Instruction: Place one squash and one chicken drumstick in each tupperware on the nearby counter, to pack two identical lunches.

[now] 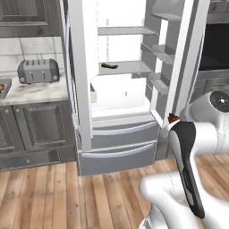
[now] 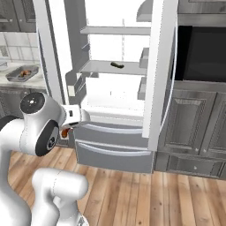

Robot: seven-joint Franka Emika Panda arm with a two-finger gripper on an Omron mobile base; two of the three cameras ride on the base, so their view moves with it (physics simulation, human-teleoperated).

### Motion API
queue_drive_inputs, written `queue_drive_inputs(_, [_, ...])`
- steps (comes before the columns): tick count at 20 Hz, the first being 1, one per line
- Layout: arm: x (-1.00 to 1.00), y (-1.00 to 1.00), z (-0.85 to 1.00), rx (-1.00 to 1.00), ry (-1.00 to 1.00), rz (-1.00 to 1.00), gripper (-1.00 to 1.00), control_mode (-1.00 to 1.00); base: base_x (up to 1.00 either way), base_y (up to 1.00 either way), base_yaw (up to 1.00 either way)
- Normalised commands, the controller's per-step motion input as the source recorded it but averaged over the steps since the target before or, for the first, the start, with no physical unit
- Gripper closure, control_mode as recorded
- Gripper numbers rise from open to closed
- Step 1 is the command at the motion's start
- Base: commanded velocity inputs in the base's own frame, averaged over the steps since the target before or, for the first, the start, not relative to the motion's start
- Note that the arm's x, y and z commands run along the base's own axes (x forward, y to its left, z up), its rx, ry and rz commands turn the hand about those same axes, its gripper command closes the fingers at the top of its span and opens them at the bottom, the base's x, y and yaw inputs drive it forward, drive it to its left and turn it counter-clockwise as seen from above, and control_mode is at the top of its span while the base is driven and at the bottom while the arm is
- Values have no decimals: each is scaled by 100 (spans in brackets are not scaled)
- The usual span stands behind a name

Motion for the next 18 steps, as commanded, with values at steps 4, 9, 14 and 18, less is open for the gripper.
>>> queue_drive_inputs(4, [0,0,0,0,0,0,100,100,-58,100,0])
queue_drive_inputs(9, [0,0,0,0,0,0,100,100,-60,100,0])
queue_drive_inputs(14, [0,0,0,0,0,0,100,100,-45,100,-3])
queue_drive_inputs(18, [0,0,0,0,0,0,100,100,-59,100,-6])
